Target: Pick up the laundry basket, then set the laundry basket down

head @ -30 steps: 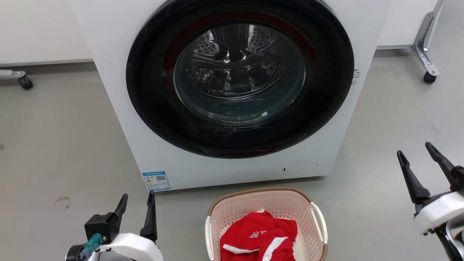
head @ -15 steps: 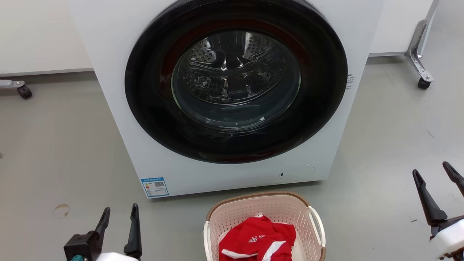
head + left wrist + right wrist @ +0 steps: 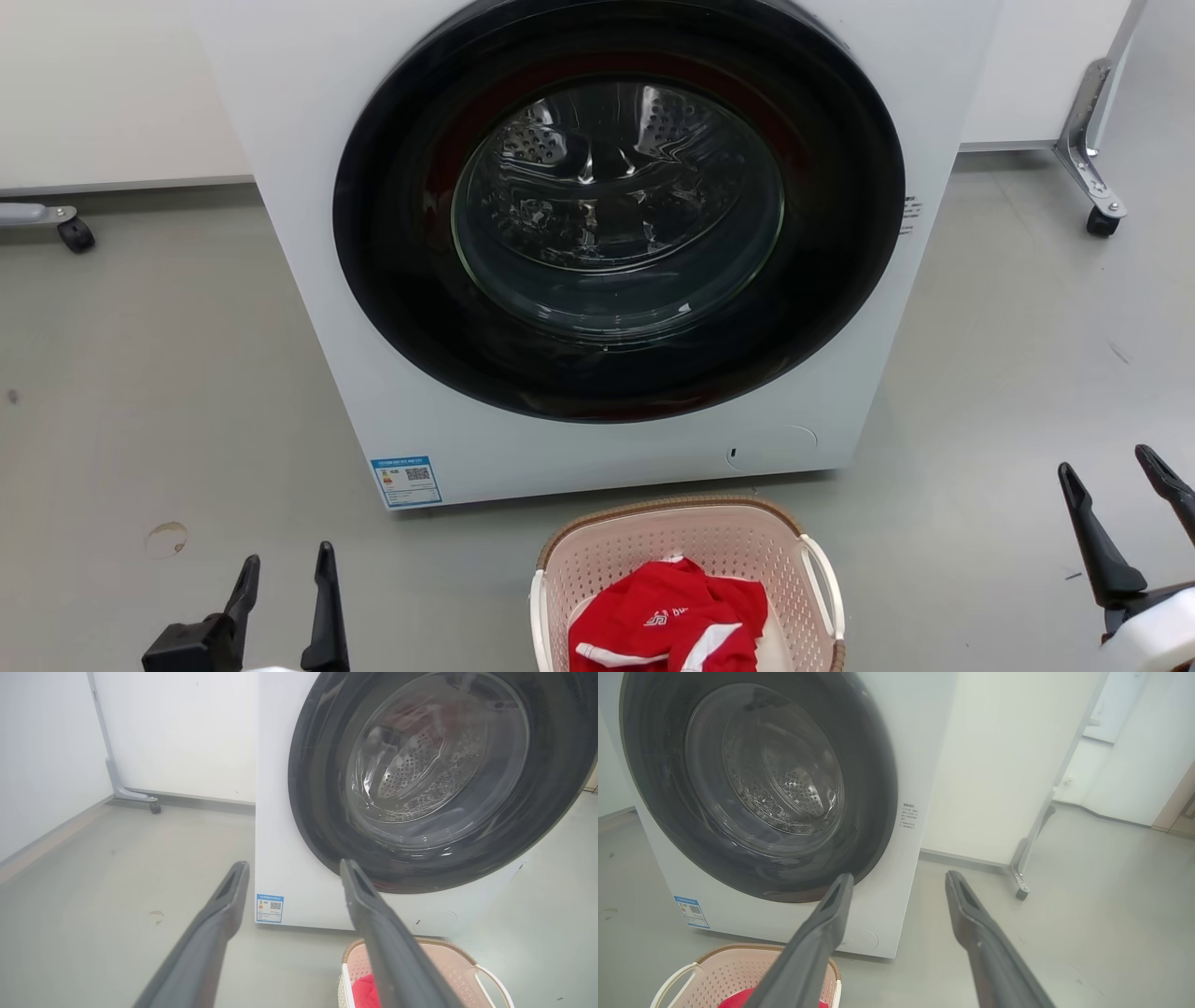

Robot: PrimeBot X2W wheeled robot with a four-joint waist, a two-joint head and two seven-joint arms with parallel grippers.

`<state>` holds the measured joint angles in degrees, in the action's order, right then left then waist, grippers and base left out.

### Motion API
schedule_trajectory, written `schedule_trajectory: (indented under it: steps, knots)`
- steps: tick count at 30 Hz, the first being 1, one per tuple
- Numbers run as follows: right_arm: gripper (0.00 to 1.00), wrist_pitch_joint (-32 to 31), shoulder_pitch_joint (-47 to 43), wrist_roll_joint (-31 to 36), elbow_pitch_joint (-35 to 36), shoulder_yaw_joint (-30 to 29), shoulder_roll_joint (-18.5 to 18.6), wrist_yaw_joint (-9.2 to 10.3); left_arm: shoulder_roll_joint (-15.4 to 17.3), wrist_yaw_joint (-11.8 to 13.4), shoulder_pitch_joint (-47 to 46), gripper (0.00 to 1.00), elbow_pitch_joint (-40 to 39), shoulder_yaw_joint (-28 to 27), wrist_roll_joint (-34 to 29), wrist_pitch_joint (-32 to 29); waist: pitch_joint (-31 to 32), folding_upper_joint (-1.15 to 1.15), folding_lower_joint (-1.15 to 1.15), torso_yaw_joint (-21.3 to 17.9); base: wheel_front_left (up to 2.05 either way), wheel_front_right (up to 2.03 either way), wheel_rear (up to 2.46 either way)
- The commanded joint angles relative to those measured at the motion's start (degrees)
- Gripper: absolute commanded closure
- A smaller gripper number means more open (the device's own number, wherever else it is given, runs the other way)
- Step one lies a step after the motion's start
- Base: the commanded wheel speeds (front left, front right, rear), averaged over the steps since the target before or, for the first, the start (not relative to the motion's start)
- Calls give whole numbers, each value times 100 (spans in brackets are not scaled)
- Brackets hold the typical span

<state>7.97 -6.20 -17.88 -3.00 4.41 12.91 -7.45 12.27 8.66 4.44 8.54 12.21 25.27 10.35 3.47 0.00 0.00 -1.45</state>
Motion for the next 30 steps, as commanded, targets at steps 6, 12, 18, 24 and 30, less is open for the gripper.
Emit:
schedule_trajectory:
  steps: [6, 12, 18, 24, 30]
  knots:
    - [100, -40, -99, -7, -229, 101, -321, 0, -112, 60, 199, 100, 244, 38, 2, -34, 1, 0, 0, 4, 0, 0, 0]
    - [100, -98, -43, -372, -261, 55, -347, 0, -152, -18, 144, 100, 252, -55, 322, -115, -6, 0, 12, 10, 0, 0, 0]
    - [100, -169, 34, -797, -314, -2, -377, 0, -198, -112, 72, 100, 276, -161, 697, -206, -36, 0, 0, 18, 0, 0, 0]
    - [100, -231, 101, -1159, -359, -52, -405, -1, -238, -193, 6, 100, 300, -253, 1018, -286, -54, 0, 0, 25, 0, 0, 0]
    - [100, -294, 166, -1523, -402, -104, -433, -1, -278, -275, -58, 100, 322, -345, 1340, -366, -71, 0, 0, 32, 0, 0, 0]
